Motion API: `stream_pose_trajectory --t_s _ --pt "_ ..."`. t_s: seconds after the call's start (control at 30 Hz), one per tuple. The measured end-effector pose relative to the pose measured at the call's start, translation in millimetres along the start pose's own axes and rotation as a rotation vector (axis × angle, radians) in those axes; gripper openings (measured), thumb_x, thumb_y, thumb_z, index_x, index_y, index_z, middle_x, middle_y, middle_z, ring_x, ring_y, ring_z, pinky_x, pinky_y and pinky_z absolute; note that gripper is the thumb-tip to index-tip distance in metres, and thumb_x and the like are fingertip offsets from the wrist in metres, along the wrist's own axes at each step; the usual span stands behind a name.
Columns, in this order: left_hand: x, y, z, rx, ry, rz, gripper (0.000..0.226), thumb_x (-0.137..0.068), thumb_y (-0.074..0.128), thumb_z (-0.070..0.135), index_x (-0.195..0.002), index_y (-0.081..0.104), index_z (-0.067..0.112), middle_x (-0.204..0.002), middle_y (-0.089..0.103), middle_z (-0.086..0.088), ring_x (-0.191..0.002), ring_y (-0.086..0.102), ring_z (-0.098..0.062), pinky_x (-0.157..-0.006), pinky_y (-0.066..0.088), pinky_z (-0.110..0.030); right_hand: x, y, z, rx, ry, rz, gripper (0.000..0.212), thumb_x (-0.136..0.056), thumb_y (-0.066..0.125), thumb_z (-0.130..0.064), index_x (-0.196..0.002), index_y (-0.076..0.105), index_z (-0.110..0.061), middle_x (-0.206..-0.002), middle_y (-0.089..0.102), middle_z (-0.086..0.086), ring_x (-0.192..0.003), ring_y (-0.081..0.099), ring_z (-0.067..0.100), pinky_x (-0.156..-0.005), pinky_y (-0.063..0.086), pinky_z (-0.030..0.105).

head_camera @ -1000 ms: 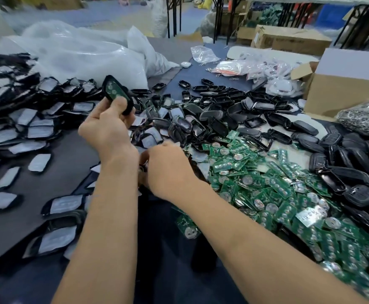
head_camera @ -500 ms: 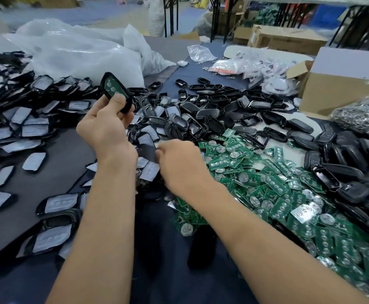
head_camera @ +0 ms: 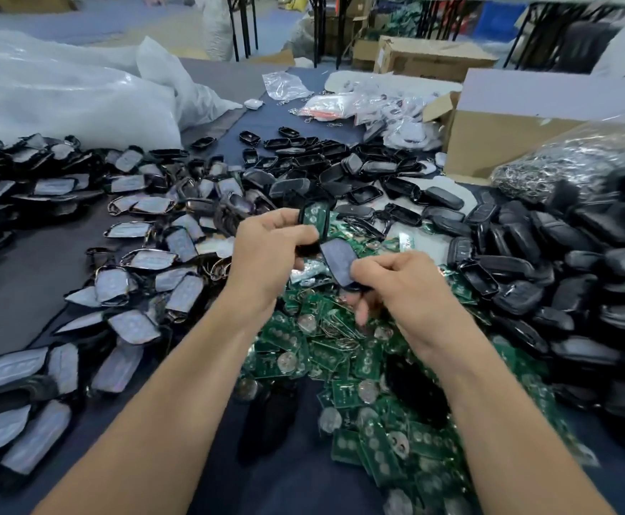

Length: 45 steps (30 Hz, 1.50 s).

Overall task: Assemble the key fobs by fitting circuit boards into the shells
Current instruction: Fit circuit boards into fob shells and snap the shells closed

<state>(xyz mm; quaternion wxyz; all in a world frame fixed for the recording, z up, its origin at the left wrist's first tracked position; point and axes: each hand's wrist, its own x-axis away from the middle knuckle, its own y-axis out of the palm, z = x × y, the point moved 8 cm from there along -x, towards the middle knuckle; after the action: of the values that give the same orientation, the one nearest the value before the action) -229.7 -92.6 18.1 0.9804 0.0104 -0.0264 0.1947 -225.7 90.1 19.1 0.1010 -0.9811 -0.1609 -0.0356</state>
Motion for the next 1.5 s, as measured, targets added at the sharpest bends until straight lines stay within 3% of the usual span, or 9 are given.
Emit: stream_pose_trajectory --t_s 0.13,0.27,0.43,0.63,0.77,0.83,1.0,1.27,1.5 --pt "6 13 -2 0.085 -0.002 -0.055 0.038 -0.089 0.059 0.001 -0.061 0.059 0.026 -0.058 0.058 0.004 -0.048 0.053 -0.016 -0.04 0.036 -0.02 1 -5 7 -0.119 0.006 0.01 0.032 -0.096 0.063 -0.005 -0.069 0.078 -0.012 -0.075 0.07 0.033 -0.049 0.065 0.017 -0.063 0.052 0.023" --pt "12 18 -1 0.073 0.004 -0.061 0.031 -0.084 0.059 0.003 -0.062 0.06 0.025 -0.064 0.063 0.002 -0.049 0.052 -0.013 -0.042 0.037 -0.02 0 -5 7 -0.188 0.015 -0.034 0.021 -0.095 0.063 0.0 -0.096 0.081 -0.011 -0.065 0.071 0.016 -0.044 0.062 0.015 -0.053 0.05 0.019" --pt "16 28 -2 -0.033 0.033 -0.145 0.026 -0.088 0.059 0.0 -0.071 0.064 0.02 -0.063 0.061 0.005 -0.051 0.052 -0.006 -0.043 0.041 -0.017 -1 -6 10 -0.161 0.01 0.011 0.03 -0.088 0.063 0.002 -0.081 0.083 -0.02 -0.063 0.071 0.013 -0.046 0.056 0.018 -0.043 0.046 0.024" --pt "14 28 -3 -0.085 0.09 -0.139 0.013 -0.092 0.066 0.001 -0.096 0.072 0.012 -0.062 0.067 0.003 -0.047 0.052 -0.012 -0.045 0.042 -0.02 -1 -27 13 -0.279 0.013 0.306 0.01 -0.087 0.07 -0.001 -0.09 0.078 -0.006 -0.057 0.068 0.011 -0.04 0.051 0.018 -0.043 0.045 0.025" --pt "13 26 -8 -0.015 0.058 -0.054 0.013 -0.089 0.066 -0.002 -0.093 0.073 0.009 -0.063 0.067 -0.002 -0.049 0.055 -0.015 -0.045 0.044 -0.021 1 -20 11 -0.549 0.052 0.171 0.031 -0.085 0.074 -0.032 -0.1 0.077 -0.005 -0.07 0.07 0.009 -0.054 0.062 0.017 -0.057 0.049 0.025" --pt "11 23 -11 0.033 0.013 -0.019 0.012 -0.089 0.066 -0.002 -0.089 0.073 0.008 -0.065 0.067 -0.004 -0.048 0.055 -0.013 -0.044 0.043 -0.02 2 -13 8 -0.625 0.039 0.072 0.033 -0.077 0.077 -0.028 -0.104 0.078 -0.009 -0.076 0.071 0.007 -0.066 0.067 0.018 -0.065 0.053 0.027" --pt "14 29 -19 0.118 -0.082 -0.063 0.014 -0.093 0.064 0.003 -0.086 0.074 0.008 -0.065 0.066 -0.002 -0.047 0.053 -0.011 -0.043 0.042 -0.021 4 -2 -1 -0.441 -0.111 0.08 0.037 -0.082 0.075 0.01 -0.1 0.081 -0.021 -0.08 0.077 0.002 -0.072 0.069 0.011 -0.074 0.056 0.024" --pt "19 42 -22 0.048 -0.047 -0.121 0.013 -0.096 0.066 0.005 -0.089 0.074 0.014 -0.067 0.072 -0.004 -0.051 0.057 -0.015 -0.044 0.045 -0.021 13 -16 -4 -0.139 -0.171 0.432 0.008 -0.077 0.08 -0.036 -0.081 0.078 -0.043 -0.078 0.078 -0.012 -0.068 0.071 0.006 -0.068 0.06 0.03" --pt "19 40 -19 -0.008 -0.003 -0.13 0.009 -0.096 0.069 0.008 -0.095 0.076 0.014 -0.078 0.077 -0.012 -0.055 0.06 -0.016 -0.046 0.047 -0.023 20 -14 -20 0.036 -0.268 0.457 0.03 -0.081 0.081 -0.033 -0.075 0.071 -0.061 -0.073 0.073 -0.022 -0.064 0.069 0.002 -0.061 0.057 0.02"
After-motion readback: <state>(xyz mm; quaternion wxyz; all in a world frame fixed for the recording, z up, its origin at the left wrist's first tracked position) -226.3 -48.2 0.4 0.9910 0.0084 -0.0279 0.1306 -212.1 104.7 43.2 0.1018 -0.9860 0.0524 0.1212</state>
